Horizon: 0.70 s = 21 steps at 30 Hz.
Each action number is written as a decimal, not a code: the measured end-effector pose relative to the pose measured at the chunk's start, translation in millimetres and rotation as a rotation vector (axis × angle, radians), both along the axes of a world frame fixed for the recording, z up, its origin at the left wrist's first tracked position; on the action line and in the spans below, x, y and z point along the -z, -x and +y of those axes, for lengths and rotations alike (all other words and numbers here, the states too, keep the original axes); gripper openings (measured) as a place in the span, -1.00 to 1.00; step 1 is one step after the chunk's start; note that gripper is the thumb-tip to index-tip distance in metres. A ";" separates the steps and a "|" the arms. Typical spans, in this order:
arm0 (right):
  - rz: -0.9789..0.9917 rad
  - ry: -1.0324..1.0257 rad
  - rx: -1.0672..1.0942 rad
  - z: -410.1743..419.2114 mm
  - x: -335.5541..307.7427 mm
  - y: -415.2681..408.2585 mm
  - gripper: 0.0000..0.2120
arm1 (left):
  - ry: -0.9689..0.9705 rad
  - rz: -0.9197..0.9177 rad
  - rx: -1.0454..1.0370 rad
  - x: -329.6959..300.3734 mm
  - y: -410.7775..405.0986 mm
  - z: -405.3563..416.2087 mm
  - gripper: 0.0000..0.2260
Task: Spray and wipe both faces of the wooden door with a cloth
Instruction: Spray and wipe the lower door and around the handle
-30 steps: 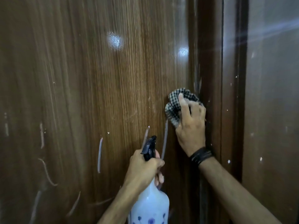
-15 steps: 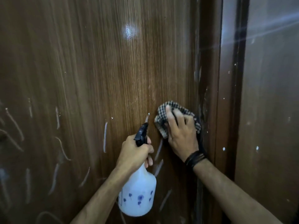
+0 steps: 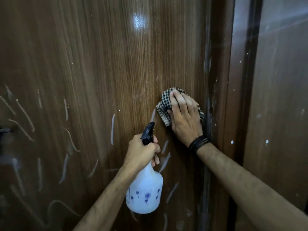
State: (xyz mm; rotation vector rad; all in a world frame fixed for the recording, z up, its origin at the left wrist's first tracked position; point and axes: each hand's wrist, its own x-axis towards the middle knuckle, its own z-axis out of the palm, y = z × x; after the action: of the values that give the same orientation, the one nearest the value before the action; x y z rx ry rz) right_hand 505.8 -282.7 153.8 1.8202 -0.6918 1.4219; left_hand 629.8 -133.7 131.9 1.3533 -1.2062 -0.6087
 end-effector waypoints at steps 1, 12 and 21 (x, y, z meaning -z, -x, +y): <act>0.004 -0.009 -0.001 -1.4 9.8 0.2 -0.51 | -0.006 -0.003 -0.003 2.8 -0.2 -1.7 -0.84; 0.018 -0.097 -0.043 8.7 48.2 -11.2 -0.44 | -0.051 -0.025 -0.061 26.8 -8.0 8.6 -0.86; 0.266 -0.070 -0.025 7.5 66.9 -14.4 -0.45 | -0.100 0.003 -0.091 45.4 -21.1 20.2 -0.88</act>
State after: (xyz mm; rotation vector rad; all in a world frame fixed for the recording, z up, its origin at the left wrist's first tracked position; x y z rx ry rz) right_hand 520.2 -275.2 86.9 2.0311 -0.5903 1.1540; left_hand 650.9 -113.5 86.5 1.4817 -1.1177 -0.6131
